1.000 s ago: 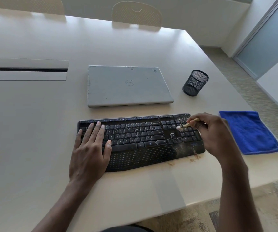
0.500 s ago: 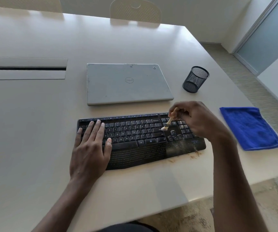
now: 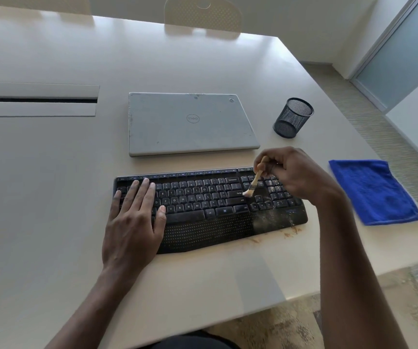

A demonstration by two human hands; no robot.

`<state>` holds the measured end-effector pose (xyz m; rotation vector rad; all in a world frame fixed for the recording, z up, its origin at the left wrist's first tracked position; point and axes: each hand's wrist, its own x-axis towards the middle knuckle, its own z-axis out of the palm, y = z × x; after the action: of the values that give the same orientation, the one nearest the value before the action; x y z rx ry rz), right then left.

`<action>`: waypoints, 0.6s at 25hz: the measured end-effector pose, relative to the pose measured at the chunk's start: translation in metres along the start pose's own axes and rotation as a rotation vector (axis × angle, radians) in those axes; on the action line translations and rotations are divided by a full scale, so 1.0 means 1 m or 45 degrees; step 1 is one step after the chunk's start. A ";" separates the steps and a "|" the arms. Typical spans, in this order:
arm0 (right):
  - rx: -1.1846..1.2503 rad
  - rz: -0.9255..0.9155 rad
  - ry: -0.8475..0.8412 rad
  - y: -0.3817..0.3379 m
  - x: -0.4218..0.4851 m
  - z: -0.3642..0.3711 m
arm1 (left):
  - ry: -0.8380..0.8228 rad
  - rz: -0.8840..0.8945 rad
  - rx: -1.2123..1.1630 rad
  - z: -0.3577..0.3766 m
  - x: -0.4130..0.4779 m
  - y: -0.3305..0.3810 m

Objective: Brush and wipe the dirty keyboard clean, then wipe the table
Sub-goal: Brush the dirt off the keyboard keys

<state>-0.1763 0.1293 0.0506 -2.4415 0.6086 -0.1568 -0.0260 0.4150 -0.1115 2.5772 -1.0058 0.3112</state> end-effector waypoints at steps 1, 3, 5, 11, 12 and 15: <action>0.005 0.035 0.004 0.002 0.000 -0.001 | -0.001 0.000 -0.001 0.000 0.000 0.000; -0.006 0.127 0.030 0.009 -0.005 -0.008 | 0.000 -0.006 -0.004 -0.001 0.000 0.001; -0.061 0.169 0.070 0.015 -0.011 -0.013 | 0.006 -0.009 -0.003 -0.001 0.000 0.002; -0.094 0.175 0.254 0.013 -0.011 -0.001 | 0.004 -0.007 0.001 -0.001 0.000 0.001; -0.111 0.224 0.255 0.017 -0.014 0.000 | 0.008 -0.006 -0.001 -0.001 0.000 0.002; -0.134 0.362 0.325 0.022 -0.025 0.000 | 0.014 -0.010 0.002 -0.001 0.000 0.002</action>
<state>-0.2073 0.1253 0.0381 -2.4206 1.0932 -0.3295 -0.0271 0.4137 -0.1100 2.5772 -0.9923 0.3238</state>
